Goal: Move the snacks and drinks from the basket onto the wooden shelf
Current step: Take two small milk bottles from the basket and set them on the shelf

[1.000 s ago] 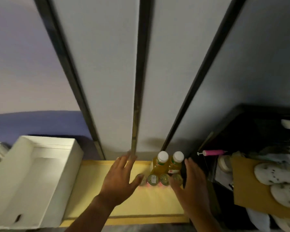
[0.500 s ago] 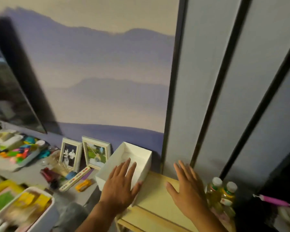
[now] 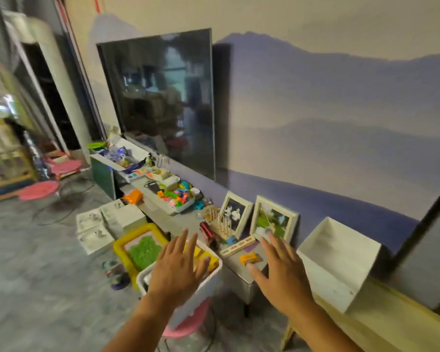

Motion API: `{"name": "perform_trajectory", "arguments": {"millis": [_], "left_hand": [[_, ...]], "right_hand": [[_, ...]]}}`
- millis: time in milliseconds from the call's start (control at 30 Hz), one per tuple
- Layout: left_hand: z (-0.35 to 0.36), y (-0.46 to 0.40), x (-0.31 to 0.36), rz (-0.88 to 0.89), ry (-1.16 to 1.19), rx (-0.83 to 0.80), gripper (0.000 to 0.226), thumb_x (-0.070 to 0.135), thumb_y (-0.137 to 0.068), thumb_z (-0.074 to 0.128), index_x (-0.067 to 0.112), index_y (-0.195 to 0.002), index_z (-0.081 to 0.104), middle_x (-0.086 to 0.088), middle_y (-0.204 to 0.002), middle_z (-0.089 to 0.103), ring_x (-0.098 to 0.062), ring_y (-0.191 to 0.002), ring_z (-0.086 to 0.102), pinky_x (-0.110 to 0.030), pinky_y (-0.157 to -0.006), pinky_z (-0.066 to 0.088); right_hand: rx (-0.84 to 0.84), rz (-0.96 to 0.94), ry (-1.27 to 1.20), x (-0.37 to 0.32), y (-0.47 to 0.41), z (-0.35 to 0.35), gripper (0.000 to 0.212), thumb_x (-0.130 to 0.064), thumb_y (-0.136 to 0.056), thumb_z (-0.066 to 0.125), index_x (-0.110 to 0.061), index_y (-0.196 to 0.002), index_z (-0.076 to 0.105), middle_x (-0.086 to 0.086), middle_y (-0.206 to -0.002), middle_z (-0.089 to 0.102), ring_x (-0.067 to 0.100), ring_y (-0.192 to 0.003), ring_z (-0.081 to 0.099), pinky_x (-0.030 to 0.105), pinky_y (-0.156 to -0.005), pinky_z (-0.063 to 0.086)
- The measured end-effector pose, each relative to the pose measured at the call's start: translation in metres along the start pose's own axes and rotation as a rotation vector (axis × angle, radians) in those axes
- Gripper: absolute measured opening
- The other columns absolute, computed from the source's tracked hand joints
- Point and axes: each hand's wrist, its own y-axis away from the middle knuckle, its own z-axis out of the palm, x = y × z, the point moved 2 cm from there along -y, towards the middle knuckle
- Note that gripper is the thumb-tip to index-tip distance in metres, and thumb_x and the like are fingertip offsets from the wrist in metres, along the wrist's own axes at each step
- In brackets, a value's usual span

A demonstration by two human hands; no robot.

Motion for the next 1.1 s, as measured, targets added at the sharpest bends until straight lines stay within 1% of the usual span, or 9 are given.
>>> {"name": "perform_trajectory", "arguments": {"millis": [167,300,400,567,700,800,967,1033,1100], "left_hand": [[-0.034,0.012,-0.130,-0.078,0.029,0.021,0.084,0.077,-0.086,0.006,0.032,-0.156,0.014,0.002,-0.165,0.012,-0.022,-0.151,0.015,-0.042,-0.120,0.021],[-0.029,-0.005,-0.199,-0.086,0.051,0.003,0.081,0.078,-0.089,0.010,0.033,-0.156,0.012,0.002,-0.165,0.012,-0.022,-0.151,0.015,-0.045,-0.120,0.025],[-0.011,-0.028,-0.230,-0.085,0.048,-0.032,0.082,0.079,-0.088,0.008,0.033,-0.156,0.007,0.003,-0.166,0.007,-0.022,-0.152,0.011,-0.044,-0.121,0.023],[0.027,-0.094,-0.267,-0.033,0.016,-0.131,0.081,0.077,-0.088,0.009,0.034,-0.157,0.006,0.003,-0.166,0.004,-0.022,-0.152,0.007,-0.043,-0.121,0.018],[0.058,-0.149,-0.288,0.040,-0.018,-0.243,0.076,0.074,-0.092,0.015,0.035,-0.157,0.005,0.004,-0.166,0.000,-0.023,-0.152,0.007,-0.043,-0.120,0.017],[0.078,-0.186,-0.298,0.107,-0.029,-0.301,0.082,0.077,-0.086,0.007,0.034,-0.157,0.006,0.003,-0.166,0.002,-0.024,-0.152,0.008,-0.042,-0.120,0.015],[0.119,-0.240,-0.319,0.205,-0.027,-0.405,0.076,0.074,-0.092,0.017,0.034,-0.157,0.007,0.002,-0.166,0.004,-0.026,-0.151,0.013,-0.043,-0.119,0.020],[0.138,-0.264,-0.326,0.253,-0.035,-0.448,0.077,0.073,-0.092,0.015,0.033,-0.157,0.007,0.002,-0.166,0.004,-0.025,-0.151,0.014,-0.043,-0.120,0.021],[0.159,-0.283,-0.336,0.322,-0.039,-0.492,0.081,0.075,-0.088,0.008,0.032,-0.157,0.008,0.002,-0.166,0.005,-0.025,-0.151,0.014,-0.044,-0.119,0.023]], "right_hand": [[-0.056,-0.078,-0.038,-0.132,-0.027,0.049,0.081,-0.074,-0.091,0.030,-0.031,-0.157,0.013,-0.007,-0.167,0.006,0.020,-0.153,0.006,0.044,-0.123,0.016],[-0.079,-0.092,-0.039,-0.183,-0.051,0.085,0.077,-0.071,-0.093,0.033,-0.032,-0.157,0.014,-0.006,-0.167,0.007,0.021,-0.152,0.010,0.042,-0.121,0.019],[-0.100,-0.047,-0.048,-0.195,-0.075,0.115,0.077,-0.073,-0.093,0.032,-0.032,-0.156,0.015,-0.007,-0.167,0.004,0.021,-0.152,0.010,0.042,-0.121,0.021],[-0.147,0.052,-0.071,-0.186,-0.123,0.173,0.078,-0.074,-0.092,0.033,-0.031,-0.155,0.020,-0.005,-0.166,0.011,0.022,-0.150,0.017,0.043,-0.117,0.031],[-0.207,0.158,-0.108,-0.183,-0.159,0.214,0.079,-0.072,-0.091,0.034,-0.029,-0.156,0.022,-0.004,-0.166,0.012,0.025,-0.150,0.018,0.042,-0.117,0.030],[-0.238,0.205,-0.122,-0.185,-0.185,0.232,0.080,-0.070,-0.092,0.036,-0.027,-0.157,0.018,-0.004,-0.166,0.010,0.023,-0.150,0.018,0.040,-0.117,0.030],[-0.237,0.343,-0.153,-0.191,-0.210,0.261,0.080,-0.073,-0.090,0.035,-0.030,-0.156,0.021,-0.005,-0.165,0.017,0.021,-0.150,0.018,0.037,-0.117,0.031],[-0.245,0.424,-0.178,-0.193,-0.218,0.279,0.084,-0.077,-0.086,0.028,-0.031,-0.156,0.021,-0.005,-0.165,0.017,0.020,-0.149,0.022,0.037,-0.115,0.035],[-0.237,0.503,-0.189,-0.198,-0.221,0.298,0.081,-0.076,-0.088,0.032,-0.032,-0.155,0.022,-0.006,-0.165,0.019,0.020,-0.147,0.028,0.036,-0.113,0.037]]}}
